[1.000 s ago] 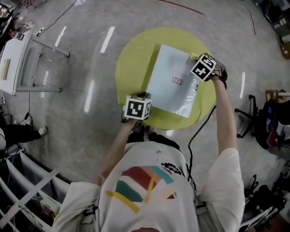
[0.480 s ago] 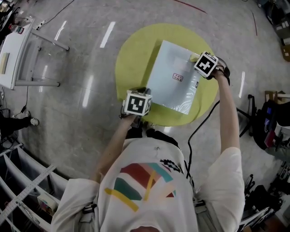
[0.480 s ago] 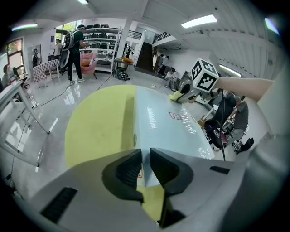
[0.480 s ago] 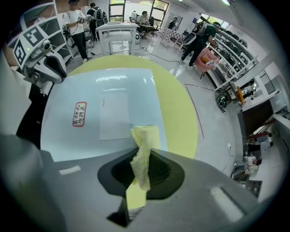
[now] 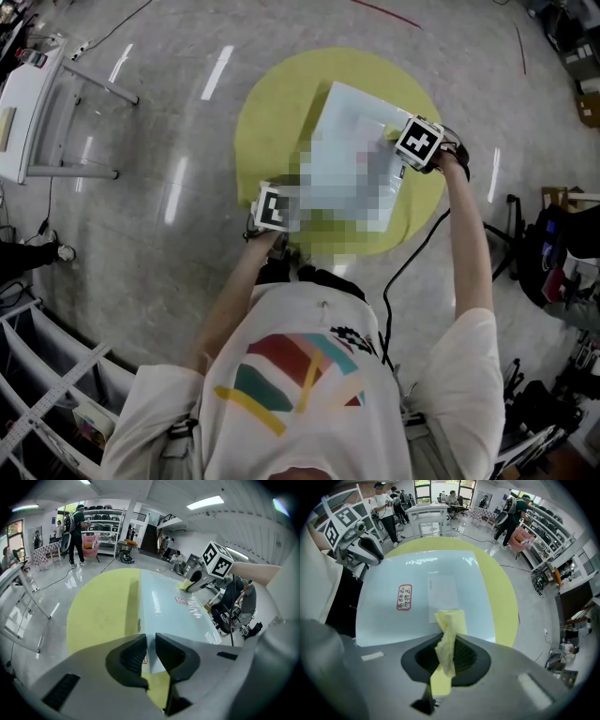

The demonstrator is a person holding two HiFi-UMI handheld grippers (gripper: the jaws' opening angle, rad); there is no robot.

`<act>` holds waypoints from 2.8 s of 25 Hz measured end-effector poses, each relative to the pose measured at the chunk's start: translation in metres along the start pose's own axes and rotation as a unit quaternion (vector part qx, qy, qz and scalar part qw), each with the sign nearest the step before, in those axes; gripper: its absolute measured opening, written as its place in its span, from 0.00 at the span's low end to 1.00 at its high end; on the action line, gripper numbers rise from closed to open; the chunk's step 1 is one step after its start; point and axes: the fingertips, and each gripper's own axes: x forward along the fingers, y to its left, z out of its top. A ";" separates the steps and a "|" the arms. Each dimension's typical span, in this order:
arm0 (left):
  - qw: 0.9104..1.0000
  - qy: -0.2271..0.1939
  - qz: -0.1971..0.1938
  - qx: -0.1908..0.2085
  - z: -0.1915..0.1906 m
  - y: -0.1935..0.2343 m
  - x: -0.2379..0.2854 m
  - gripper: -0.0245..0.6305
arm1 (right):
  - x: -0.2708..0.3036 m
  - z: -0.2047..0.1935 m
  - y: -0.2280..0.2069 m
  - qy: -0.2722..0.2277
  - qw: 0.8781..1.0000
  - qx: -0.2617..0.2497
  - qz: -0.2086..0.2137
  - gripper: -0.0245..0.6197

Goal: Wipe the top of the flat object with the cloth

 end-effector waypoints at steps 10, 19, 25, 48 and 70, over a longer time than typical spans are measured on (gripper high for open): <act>1.000 -0.012 0.009 0.012 0.005 0.001 -0.002 0.14 | 0.000 -0.007 0.036 -0.010 0.998 0.045 0.042 0.08; 1.000 -0.016 0.017 0.021 0.007 0.004 -0.003 0.14 | -0.004 -0.008 0.081 -0.010 0.995 0.060 0.077 0.08; 0.999 -0.018 0.019 0.021 0.006 0.003 -0.003 0.14 | -0.006 -0.012 0.112 -0.007 0.993 0.058 0.099 0.08; 1.000 -0.016 0.003 0.001 -0.001 -0.001 0.001 0.14 | -0.019 -0.023 0.225 -0.017 0.987 0.045 0.156 0.08; 1.000 -0.017 -0.006 -0.011 0.000 0.000 0.001 0.14 | -0.089 -0.006 0.161 -0.109 0.992 0.052 0.031 0.08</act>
